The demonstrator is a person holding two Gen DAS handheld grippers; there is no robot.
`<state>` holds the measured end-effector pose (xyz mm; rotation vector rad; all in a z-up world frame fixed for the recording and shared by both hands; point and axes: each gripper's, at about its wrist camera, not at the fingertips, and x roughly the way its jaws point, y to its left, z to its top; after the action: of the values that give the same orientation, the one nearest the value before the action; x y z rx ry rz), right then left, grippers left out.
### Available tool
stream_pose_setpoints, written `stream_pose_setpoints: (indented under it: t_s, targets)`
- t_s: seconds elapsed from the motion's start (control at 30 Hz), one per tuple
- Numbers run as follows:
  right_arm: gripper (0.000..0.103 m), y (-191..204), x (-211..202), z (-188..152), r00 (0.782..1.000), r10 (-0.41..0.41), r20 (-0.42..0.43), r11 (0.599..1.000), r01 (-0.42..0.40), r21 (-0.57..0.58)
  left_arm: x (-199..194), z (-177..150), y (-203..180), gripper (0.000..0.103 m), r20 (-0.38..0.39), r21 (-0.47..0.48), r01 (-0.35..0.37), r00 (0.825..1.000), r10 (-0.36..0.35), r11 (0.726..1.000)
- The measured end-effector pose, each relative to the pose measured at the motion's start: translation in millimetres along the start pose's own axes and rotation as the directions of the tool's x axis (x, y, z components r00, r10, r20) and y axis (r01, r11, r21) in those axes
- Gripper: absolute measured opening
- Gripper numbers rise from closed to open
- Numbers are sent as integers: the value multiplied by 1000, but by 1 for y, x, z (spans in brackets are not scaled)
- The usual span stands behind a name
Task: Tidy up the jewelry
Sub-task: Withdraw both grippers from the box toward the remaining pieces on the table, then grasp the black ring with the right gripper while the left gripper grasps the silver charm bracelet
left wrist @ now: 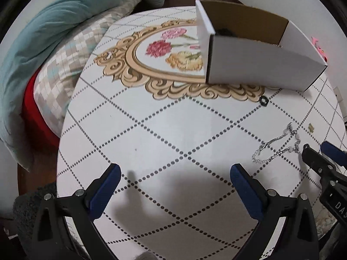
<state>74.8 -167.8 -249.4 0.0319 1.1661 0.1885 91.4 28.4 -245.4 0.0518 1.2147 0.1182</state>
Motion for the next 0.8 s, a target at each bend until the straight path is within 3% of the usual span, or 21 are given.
stream_pose_setpoints:
  t_s: [0.17, 0.2, 0.23, 0.27, 0.5, 0.7, 0.8]
  targets:
    - [42, 14, 2, 0, 998, -50, 36, 996, 52, -68, 5, -2, 2, 103, 5, -23, 12, 1000, -12, 1000]
    - [34, 17, 3, -1, 997, -68, 44, 994, 72, -84, 5, -2, 2, 103, 8, -24, 13, 1000, -13, 1000]
    - [20, 20, 3, -1, 995, -79, 54, 991, 84, -100, 5, -2, 3, 103, 11, -25, 14, 1000, -14, 1000]
    - [15, 20, 2, -2, 995, -82, 60, 990, 89, -107, 6, -2, 3, 103, 12, -26, 14, 1000, -14, 1000]
    - [13, 13, -2, -2, 997, -51, 52, 996, 54, -72, -2, -1, -8, 102, 32, 8, 20, 999, -20, 1000]
    - [13, -25, -18, -4, 998, -39, 57, 997, 35, 65, -9, 5, -57, 102, 17, 176, 123, 992, -128, 977]
    - [13, -44, -24, -6, 997, -41, 60, 992, 33, 125, -8, 7, -81, 100, 5, 252, 137, 990, -143, 958]
